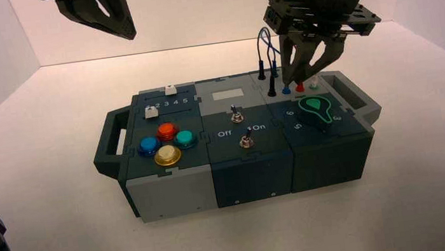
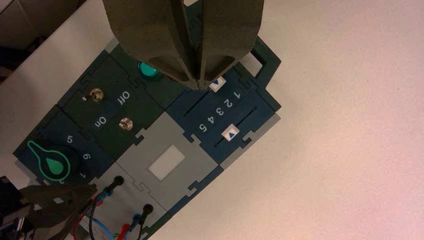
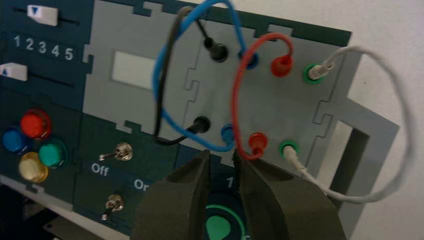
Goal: Pull the blue wire.
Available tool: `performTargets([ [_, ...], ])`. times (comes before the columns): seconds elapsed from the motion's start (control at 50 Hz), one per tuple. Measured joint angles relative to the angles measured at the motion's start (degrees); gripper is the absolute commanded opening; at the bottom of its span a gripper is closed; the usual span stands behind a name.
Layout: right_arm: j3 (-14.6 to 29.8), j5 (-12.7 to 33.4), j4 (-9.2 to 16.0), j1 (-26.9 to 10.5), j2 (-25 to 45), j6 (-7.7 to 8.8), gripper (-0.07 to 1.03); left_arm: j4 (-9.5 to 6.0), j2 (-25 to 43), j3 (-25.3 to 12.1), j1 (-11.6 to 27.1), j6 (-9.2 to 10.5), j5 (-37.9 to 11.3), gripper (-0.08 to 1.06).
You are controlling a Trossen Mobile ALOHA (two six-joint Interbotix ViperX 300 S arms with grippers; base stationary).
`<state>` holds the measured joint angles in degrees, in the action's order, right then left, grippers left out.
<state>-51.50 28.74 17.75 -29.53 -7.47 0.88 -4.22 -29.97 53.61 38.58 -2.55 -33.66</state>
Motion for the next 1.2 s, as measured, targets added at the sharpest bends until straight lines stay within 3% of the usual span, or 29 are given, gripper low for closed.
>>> performTargets([
  [0.76, 4.0, 0.1, -0.4, 0.7, 5.3, 0.0, 0.26, 0.44, 0.0, -0.9, 0.0, -0.09, -0.1, -0.03],
  [0.94, 4.0, 0.2, -0.4, 0.7, 5.4, 0.0, 0.14, 0.53, 0.0, -0.9, 0.0, -0.09, -0.1, -0.03],
  [1.04, 4.0, 0.2, -0.4, 0.8, 5.7, 0.0, -0.03, 0.44, 0.0, -0.9, 0.0, -0.09, -0.1, -0.03],
  [1.2, 4.0, 0.3, -0.4, 0.8, 5.7, 0.0, -0.02, 0.62, 0.1, -0.9, 0.0, -0.09, -0.1, -0.03],
])
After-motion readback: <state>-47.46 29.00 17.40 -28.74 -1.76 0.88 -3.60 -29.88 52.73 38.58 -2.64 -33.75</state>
